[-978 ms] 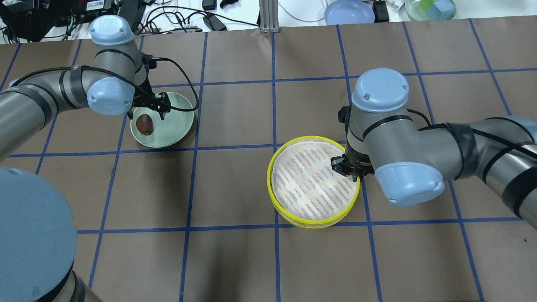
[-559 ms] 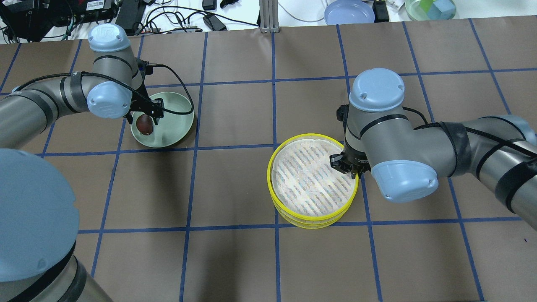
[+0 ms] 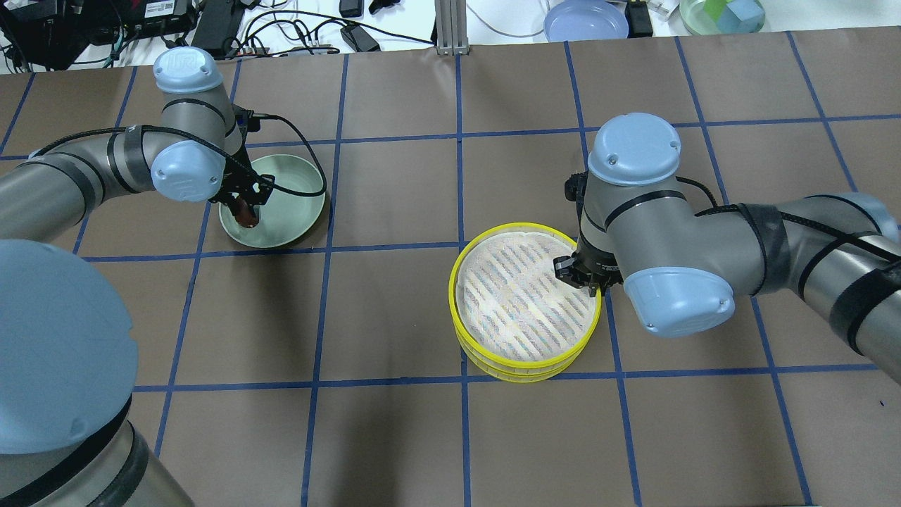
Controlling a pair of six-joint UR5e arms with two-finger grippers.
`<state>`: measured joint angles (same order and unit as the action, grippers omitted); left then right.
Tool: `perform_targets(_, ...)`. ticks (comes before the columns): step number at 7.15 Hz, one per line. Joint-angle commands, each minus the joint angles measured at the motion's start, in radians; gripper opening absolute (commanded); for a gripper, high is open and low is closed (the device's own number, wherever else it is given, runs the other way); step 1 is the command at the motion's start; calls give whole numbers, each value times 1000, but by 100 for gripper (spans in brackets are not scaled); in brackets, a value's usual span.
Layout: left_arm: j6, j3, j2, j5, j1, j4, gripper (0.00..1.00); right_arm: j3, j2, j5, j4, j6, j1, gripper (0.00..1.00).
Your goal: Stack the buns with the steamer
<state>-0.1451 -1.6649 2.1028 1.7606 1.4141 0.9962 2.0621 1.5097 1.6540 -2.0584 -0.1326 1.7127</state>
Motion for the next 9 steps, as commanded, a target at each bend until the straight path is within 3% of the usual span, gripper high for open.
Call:
perform_targets(1, -18, 16, -15, 0, 0, -1, 0, 1, -3, -2, -6, 24, -5, 0)
perform_targets(3, -4, 43, -65, -13, 25, 21, 0, -2, -2, -2, -6, 24, -11, 0)
perform_targets(6, 100, 54, -222, -62, 110, 203, 0, 1, -5, -2, -5, 45, -24, 0)
perform_targets(7, 170, 54, -271, -66, 161, 261, 0, 1, -15, 0, 1, 44, -24, 25)
perform_targets(8, 256, 54, -308, -75, 237, 288, 0, -5, -19, 3, 1, 36, -24, 78)
perform_targets(9, 366, 54, -317, -116, 309, 288, 0, -22, -8, 6, 4, 33, -25, 100)
